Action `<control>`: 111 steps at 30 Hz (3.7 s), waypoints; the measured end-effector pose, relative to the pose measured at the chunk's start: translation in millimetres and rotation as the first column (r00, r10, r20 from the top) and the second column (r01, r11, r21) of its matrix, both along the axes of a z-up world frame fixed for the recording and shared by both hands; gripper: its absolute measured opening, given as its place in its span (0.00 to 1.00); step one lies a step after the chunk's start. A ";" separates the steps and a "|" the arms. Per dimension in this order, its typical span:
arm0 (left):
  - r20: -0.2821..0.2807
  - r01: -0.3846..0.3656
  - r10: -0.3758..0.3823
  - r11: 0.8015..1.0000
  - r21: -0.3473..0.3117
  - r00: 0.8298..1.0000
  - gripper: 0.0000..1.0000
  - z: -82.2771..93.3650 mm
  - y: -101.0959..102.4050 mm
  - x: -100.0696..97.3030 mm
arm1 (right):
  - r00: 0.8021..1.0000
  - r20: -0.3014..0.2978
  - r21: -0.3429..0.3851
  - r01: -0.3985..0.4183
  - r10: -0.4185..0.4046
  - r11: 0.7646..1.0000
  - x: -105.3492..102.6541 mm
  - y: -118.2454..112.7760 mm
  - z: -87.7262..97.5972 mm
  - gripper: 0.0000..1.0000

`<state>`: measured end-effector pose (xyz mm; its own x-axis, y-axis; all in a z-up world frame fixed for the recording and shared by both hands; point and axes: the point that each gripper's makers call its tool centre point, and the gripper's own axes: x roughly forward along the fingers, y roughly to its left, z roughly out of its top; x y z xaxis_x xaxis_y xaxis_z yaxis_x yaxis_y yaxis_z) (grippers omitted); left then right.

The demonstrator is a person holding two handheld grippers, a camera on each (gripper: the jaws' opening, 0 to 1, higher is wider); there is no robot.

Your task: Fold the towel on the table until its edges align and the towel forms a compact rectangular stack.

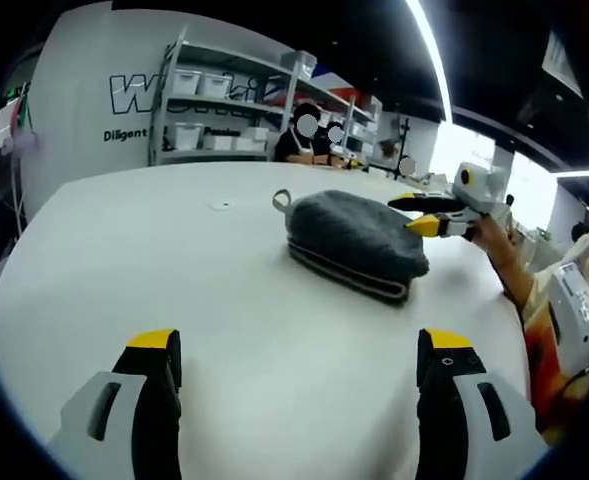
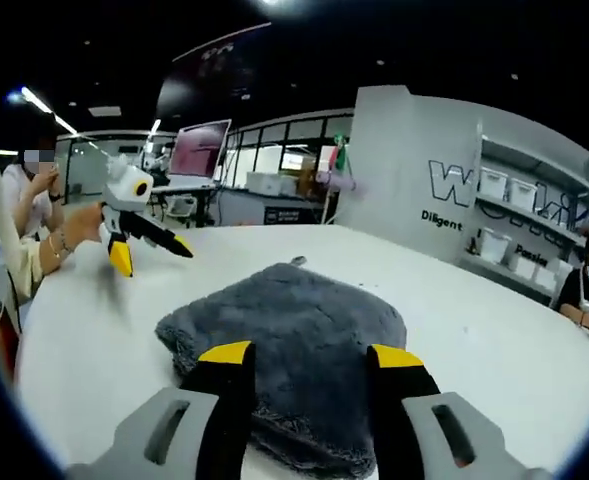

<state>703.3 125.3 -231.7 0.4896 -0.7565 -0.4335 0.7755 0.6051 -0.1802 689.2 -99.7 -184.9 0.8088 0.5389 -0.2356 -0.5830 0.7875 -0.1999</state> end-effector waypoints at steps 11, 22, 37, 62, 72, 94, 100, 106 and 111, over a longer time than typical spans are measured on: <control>-0.002 0.002 -0.002 1.000 0.003 1.000 0.96 1.2 0.2 -2.3 | 1.000 -0.015 -0.020 -0.024 0.024 1.000 11.5 19.2 -12.5 0.51; 0.002 0.006 -0.006 1.000 0.008 1.000 0.96 3.7 1.6 -4.9 | 0.993 -0.114 0.023 -0.013 0.016 1.000 14.5 22.0 -33.2 0.51; 0.002 0.010 -0.010 1.000 0.014 1.000 0.96 3.6 2.0 -4.8 | 0.980 -0.166 0.030 0.118 -0.112 0.993 27.0 24.7 -44.2 0.50; 0.005 0.021 -0.021 1.000 0.011 1.000 0.96 2.6 -1.0 -6.6 | 0.956 -0.176 0.039 0.243 -0.233 0.969 28.4 18.8 -31.2 0.58; 0.007 0.027 -0.027 1.000 0.010 1.000 0.97 0.7 -2.6 -5.8 | 0.982 -0.124 0.109 0.154 -0.140 0.982 9.7 19.2 -6.1 0.99; 0.061 0.043 -0.045 0.999 0.030 0.997 0.98 7.6 8.4 -4.5 | 0.990 -0.143 0.076 -0.003 0.014 0.997 -37.5 -76.7 -15.4 0.99; 0.070 0.046 -0.052 0.996 0.075 0.996 0.98 0.0 10.7 0.8 | 0.985 -0.168 0.011 0.029 -0.026 1.000 -41.4 -104.5 -31.0 0.99; 0.049 0.076 -0.077 0.997 0.024 0.996 0.97 -2.4 0.4 0.1 | 0.986 -0.165 0.010 0.026 -0.024 1.000 -37.8 -102.8 -33.7 0.99; 0.051 0.101 -0.103 0.994 0.038 0.993 0.98 -4.2 -4.3 -4.4 | 0.982 -0.187 -0.031 0.005 -0.011 1.000 -38.7 -100.4 -43.7 0.99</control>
<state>698.9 120.9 -235.9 0.4336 -0.7884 -0.4364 0.8415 0.5275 -0.1169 650.4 -200.1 -228.6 0.7530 0.5228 -0.3996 -0.6060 0.7876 -0.1115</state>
